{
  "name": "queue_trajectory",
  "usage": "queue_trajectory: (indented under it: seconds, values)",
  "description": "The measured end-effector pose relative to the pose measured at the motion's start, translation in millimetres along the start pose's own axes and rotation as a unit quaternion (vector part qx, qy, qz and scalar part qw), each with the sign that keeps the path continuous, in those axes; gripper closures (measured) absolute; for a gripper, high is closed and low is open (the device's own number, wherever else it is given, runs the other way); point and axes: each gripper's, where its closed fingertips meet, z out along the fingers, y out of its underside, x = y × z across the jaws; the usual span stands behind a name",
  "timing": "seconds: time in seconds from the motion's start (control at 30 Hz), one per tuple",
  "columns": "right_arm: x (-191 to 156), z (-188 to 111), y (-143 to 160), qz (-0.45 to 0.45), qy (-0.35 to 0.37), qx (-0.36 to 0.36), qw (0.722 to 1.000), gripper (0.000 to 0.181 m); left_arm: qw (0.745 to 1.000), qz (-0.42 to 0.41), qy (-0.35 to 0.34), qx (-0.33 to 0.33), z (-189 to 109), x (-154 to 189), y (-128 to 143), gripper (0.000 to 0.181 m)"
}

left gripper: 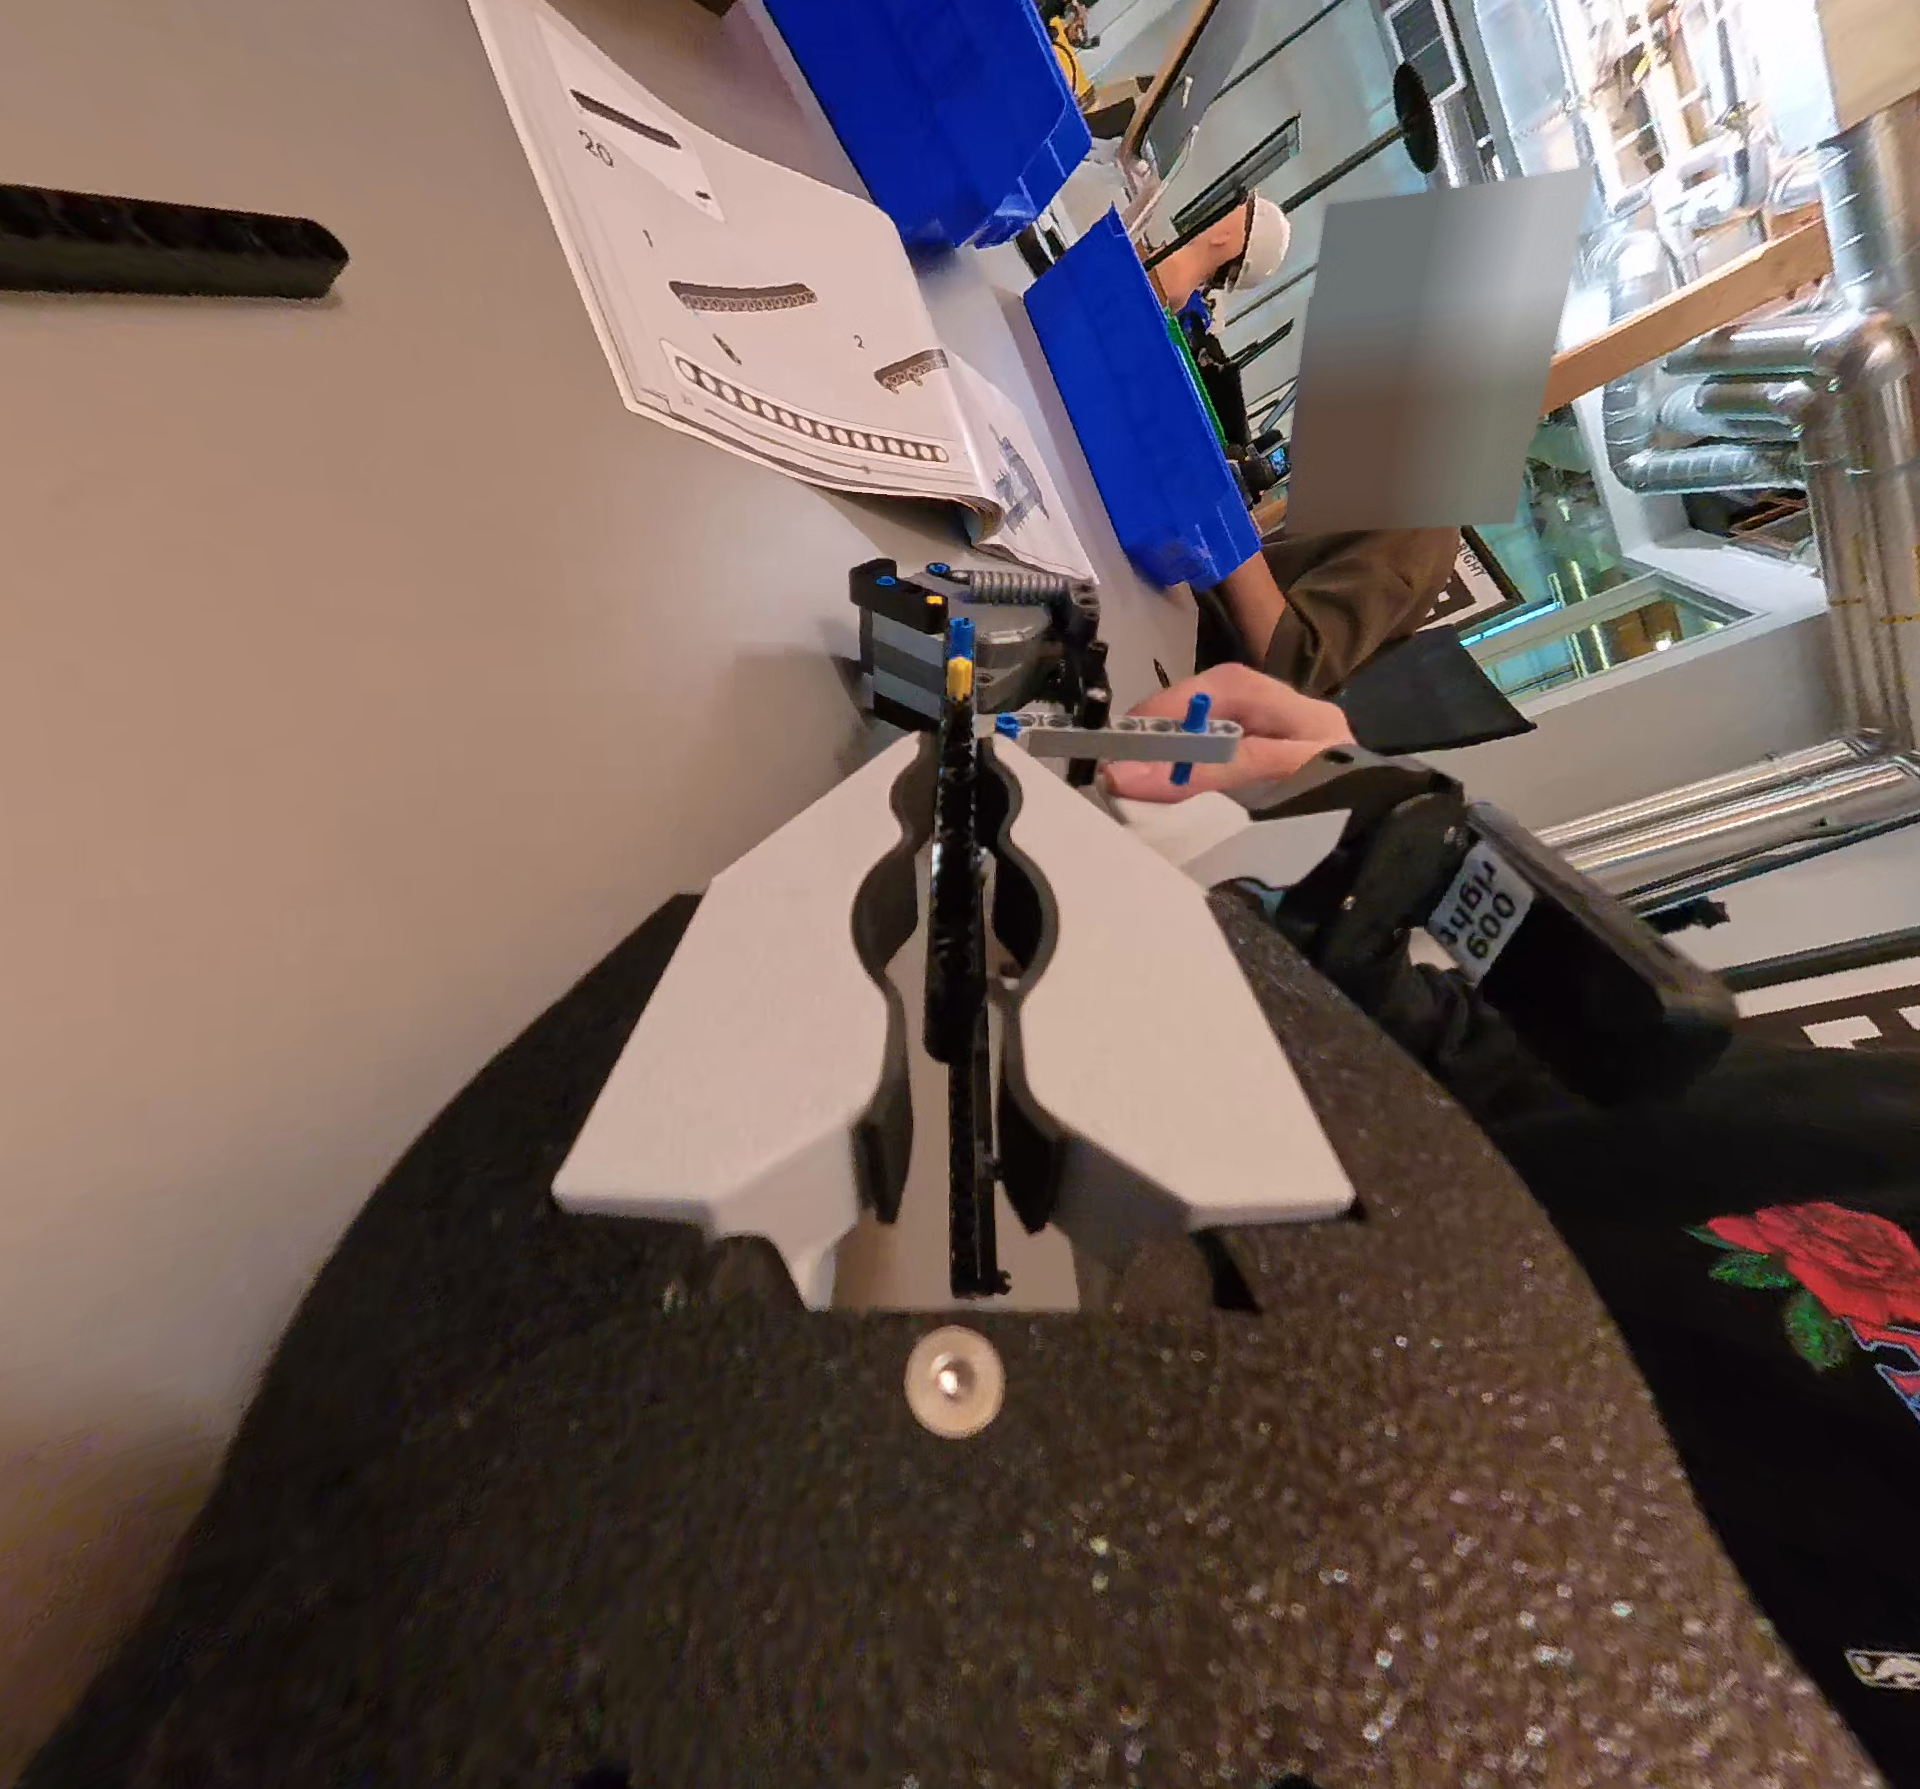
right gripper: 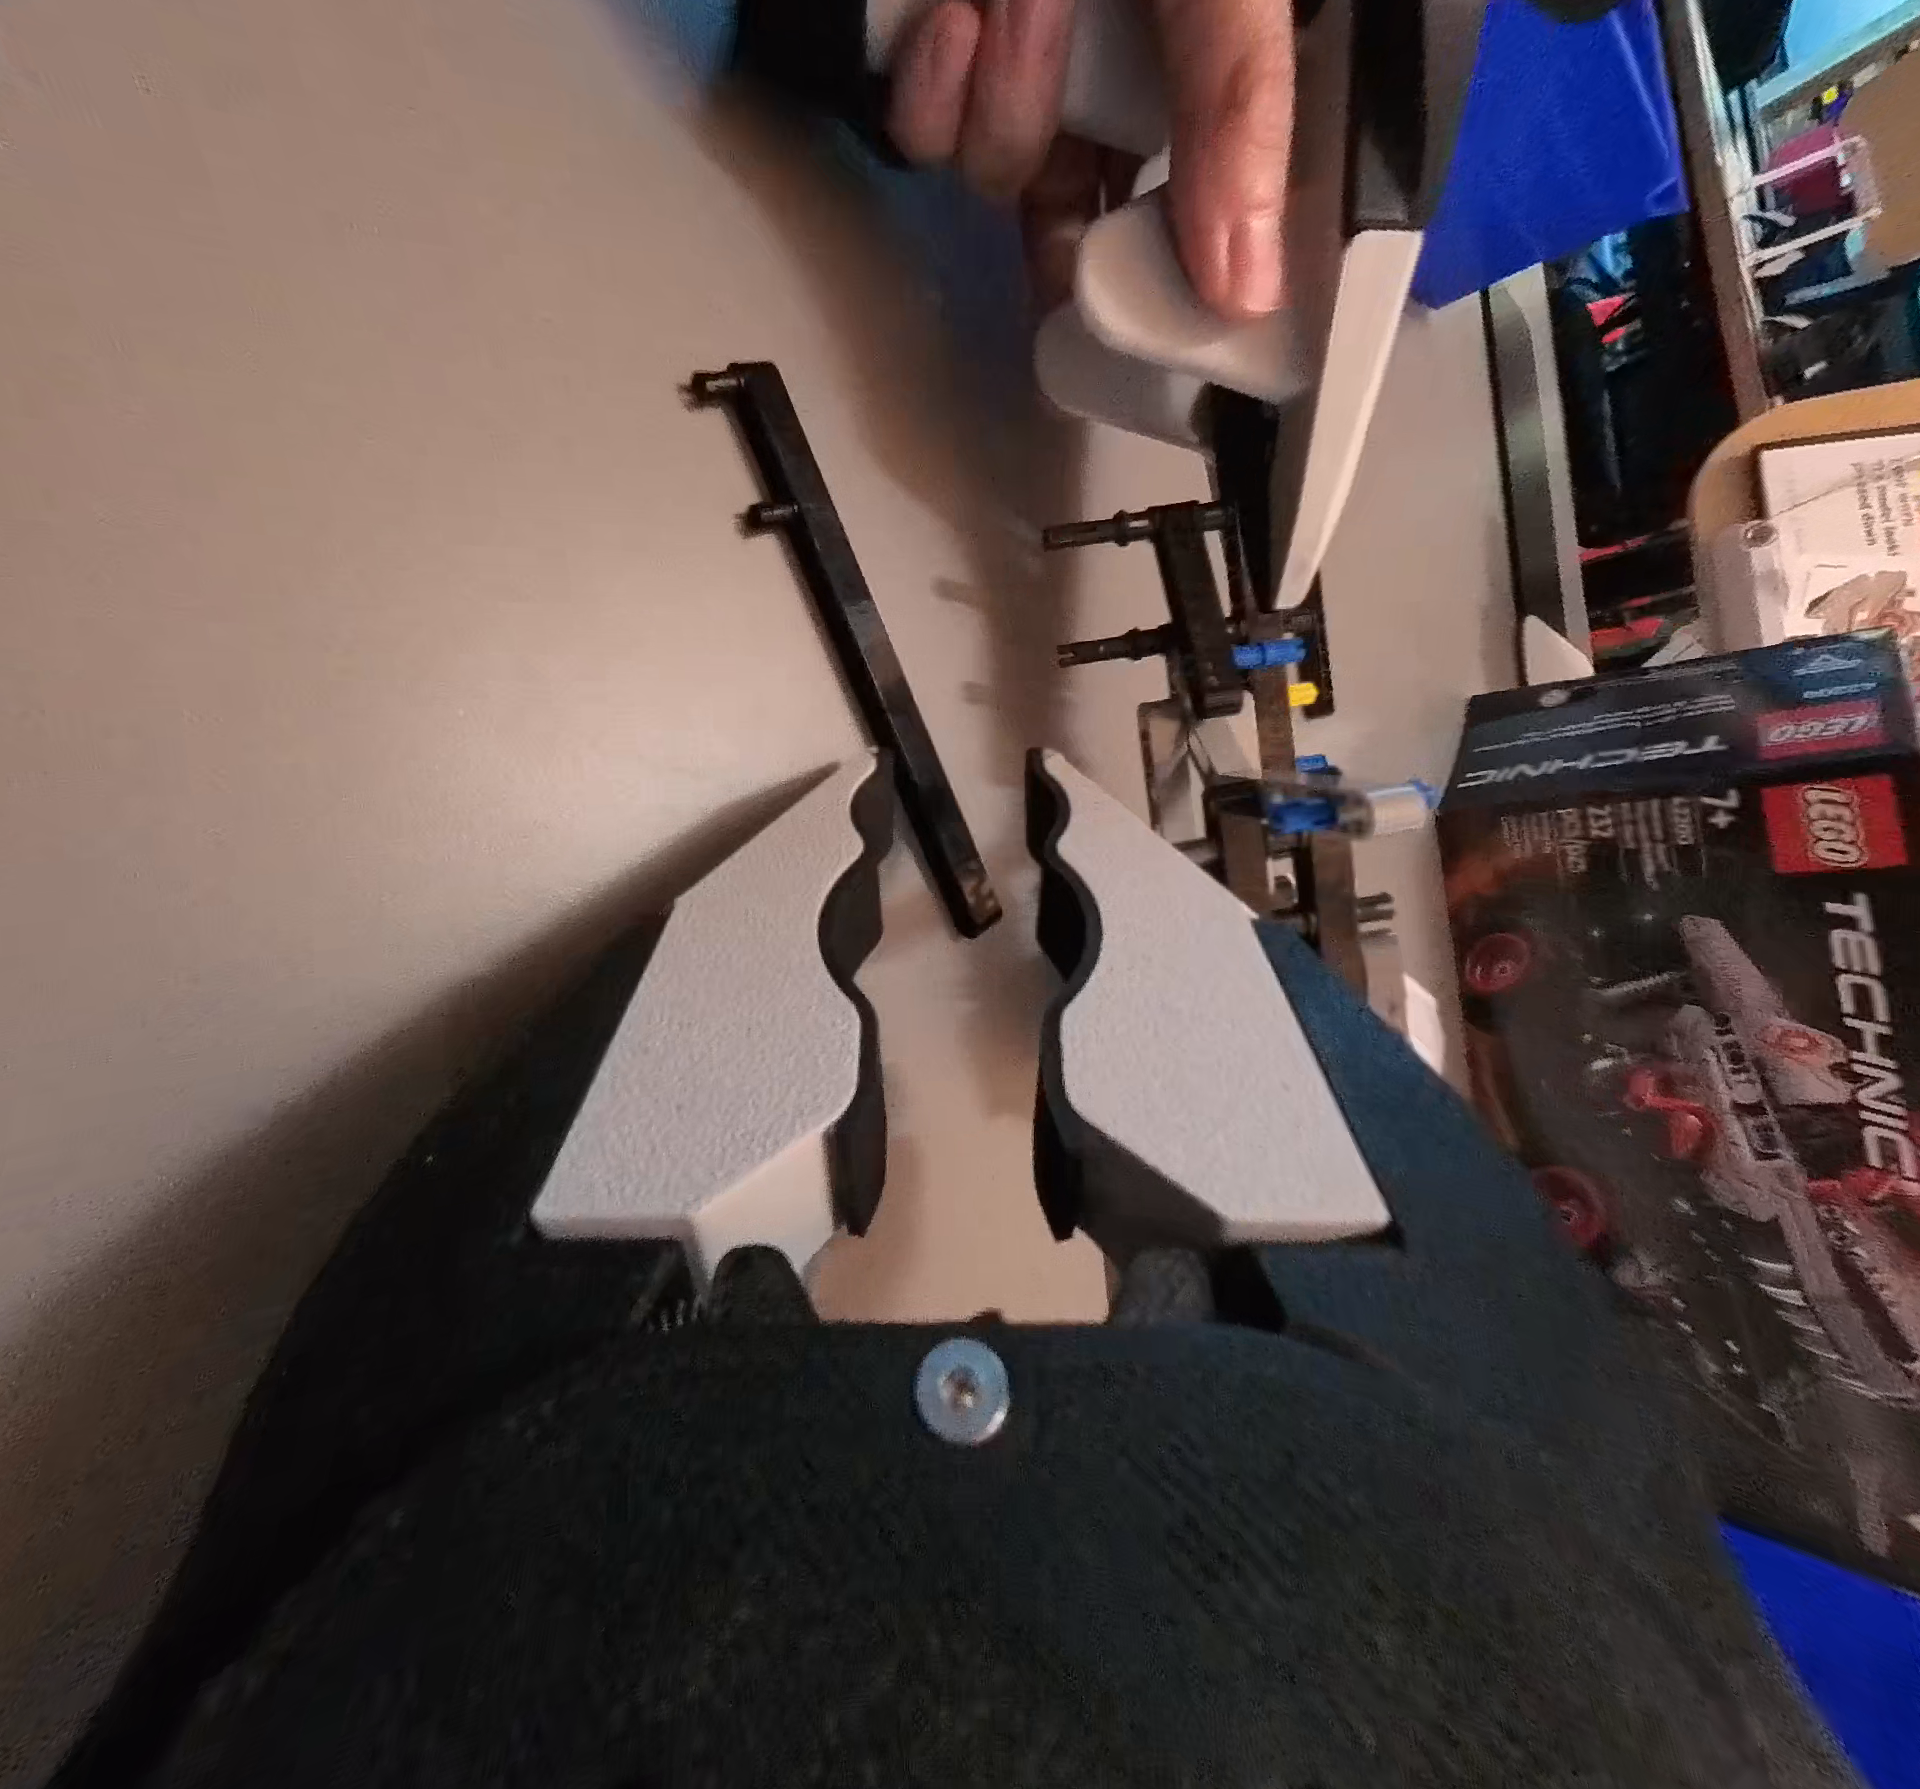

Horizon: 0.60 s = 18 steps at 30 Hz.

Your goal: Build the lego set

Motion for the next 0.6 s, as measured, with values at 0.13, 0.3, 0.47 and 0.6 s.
queue_trajectory:
  seconds: [0.13, 0.3, 0.47, 0.6]
  values:
    - [18, 2, 8, -0.027, 0.058, -0.020, 0.998, 0.161, 1.000, -0.006, -0.010, 0.007, -3, -3, -1, 0.176]
    - [39, -7, 3, -0.101, 0.148, -0.010, 0.984, 0.163, 0.999, -0.030, -0.008, 0.025, -6, -6, -5, 0.176]
    - [52, -8, 2, -0.201, 0.234, -0.033, 0.951, 0.150, 0.995, -0.088, 0.012, 0.050, -3, -7, -8, 0.176]
    - [54, -4, 8, -0.237, 0.253, -0.042, 0.937, 0.144, 0.994, -0.088, -0.003, 0.058, -3, -7, -7, 0.176]
